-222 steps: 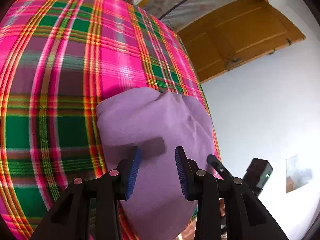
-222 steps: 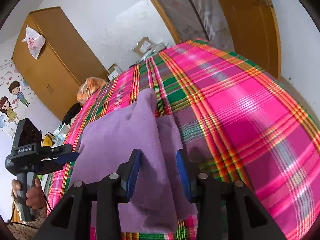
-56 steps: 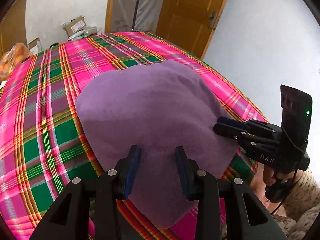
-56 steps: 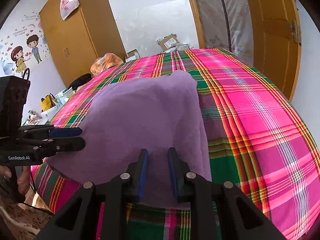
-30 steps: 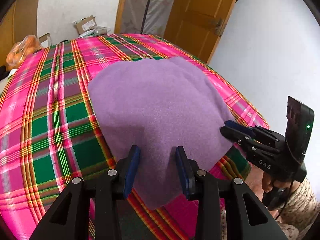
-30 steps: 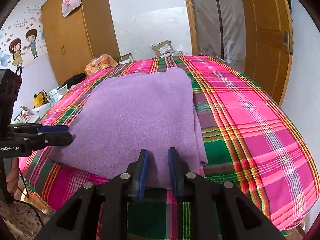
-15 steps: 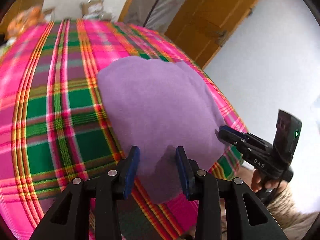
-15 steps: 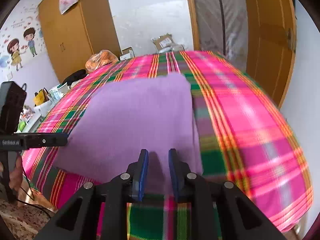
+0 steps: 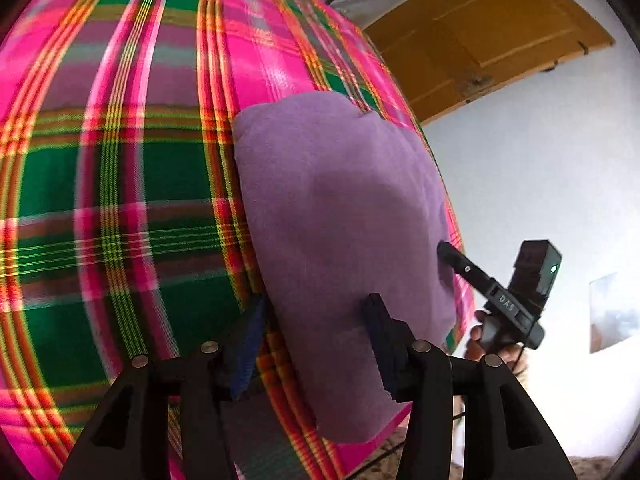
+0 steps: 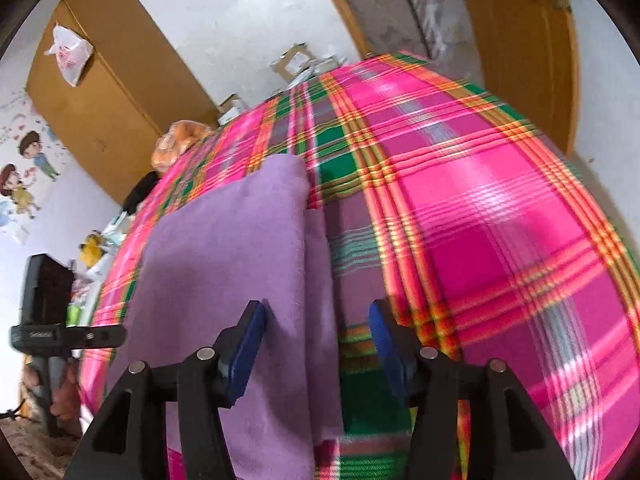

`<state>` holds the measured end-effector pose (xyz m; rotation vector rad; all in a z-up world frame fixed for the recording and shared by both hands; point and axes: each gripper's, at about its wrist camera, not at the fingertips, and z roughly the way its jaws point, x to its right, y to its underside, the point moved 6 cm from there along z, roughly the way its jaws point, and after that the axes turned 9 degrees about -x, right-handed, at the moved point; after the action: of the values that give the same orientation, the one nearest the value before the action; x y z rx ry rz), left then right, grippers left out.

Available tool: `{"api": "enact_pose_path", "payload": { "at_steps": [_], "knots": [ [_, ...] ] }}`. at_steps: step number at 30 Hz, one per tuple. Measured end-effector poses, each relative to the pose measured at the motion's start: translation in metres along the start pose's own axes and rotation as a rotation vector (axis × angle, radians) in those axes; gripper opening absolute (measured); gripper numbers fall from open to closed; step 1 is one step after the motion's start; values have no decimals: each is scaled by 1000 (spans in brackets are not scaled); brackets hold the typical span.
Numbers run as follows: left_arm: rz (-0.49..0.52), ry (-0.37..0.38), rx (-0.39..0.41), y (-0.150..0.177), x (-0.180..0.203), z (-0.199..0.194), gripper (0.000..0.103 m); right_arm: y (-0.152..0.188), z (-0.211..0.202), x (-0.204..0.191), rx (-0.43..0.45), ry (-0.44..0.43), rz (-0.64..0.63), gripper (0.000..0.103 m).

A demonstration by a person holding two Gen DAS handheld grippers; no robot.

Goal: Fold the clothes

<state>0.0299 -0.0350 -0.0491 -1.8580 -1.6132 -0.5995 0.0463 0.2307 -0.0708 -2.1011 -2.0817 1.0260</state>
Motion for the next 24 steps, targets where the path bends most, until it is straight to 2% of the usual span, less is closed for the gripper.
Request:
{"api": "enact_pose_path", "payload": {
  "at_steps": [5, 11, 17, 22, 24],
  "knots": [
    [-13, 44, -17, -10, 1, 5, 53, -10, 14, -5, -53, -71, -33, 55],
    [-87, 165, -30, -22, -6, 7, 60, -23, 26, -9, -94, -179, -48, 57],
    [-111, 207, -58, -32, 1, 17, 61, -27, 33, -16, -105, -260, -58, 64],
    [-103, 217, -75, -35, 5, 23, 61, -28, 36, -21, -130, -258, -70, 63],
    [-121, 234, -77, -36, 4, 24, 61, -27, 36, -20, -133, -239, -63, 53]
  ]
}}
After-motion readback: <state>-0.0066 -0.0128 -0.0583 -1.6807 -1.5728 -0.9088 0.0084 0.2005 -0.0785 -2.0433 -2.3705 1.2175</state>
